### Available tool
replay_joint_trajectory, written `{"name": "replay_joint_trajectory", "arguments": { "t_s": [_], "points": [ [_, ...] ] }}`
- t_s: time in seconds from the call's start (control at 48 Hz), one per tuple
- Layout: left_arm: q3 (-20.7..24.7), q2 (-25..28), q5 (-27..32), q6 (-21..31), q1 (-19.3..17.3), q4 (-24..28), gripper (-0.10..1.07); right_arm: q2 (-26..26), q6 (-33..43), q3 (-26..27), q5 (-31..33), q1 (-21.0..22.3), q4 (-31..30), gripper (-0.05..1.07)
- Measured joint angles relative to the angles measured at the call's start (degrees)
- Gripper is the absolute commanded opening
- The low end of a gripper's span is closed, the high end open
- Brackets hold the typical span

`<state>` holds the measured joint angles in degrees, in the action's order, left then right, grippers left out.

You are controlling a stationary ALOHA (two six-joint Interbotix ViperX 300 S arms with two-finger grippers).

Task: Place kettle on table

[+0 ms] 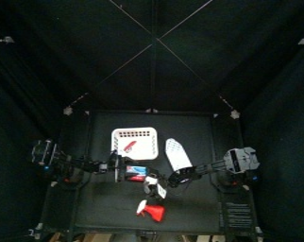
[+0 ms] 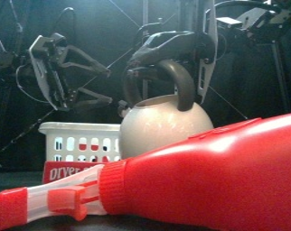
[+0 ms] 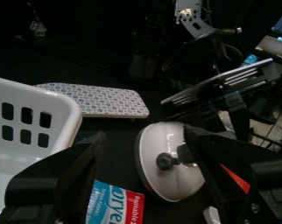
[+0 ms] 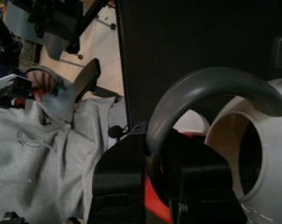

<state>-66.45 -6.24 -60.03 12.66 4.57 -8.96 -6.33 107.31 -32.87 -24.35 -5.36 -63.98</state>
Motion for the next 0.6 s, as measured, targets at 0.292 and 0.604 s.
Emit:
{"name": "replay_joint_trajectory", "arguments": {
  "t_s": [0.292, 0.604],
  "points": [
    [0.0, 0.0, -0.09, 0.0, 0.0, 0.0, 1.04, -0.26, -3.6, -2.37, 0.0, 0.18, 5.54, 0.75],
    [0.0, 0.0, -0.09, -0.09, 0.0, 0.0, 1.04, 0.53, -3.87, -3.34, 2.02, 0.7, 6.24, 0.75]
  ]
}}
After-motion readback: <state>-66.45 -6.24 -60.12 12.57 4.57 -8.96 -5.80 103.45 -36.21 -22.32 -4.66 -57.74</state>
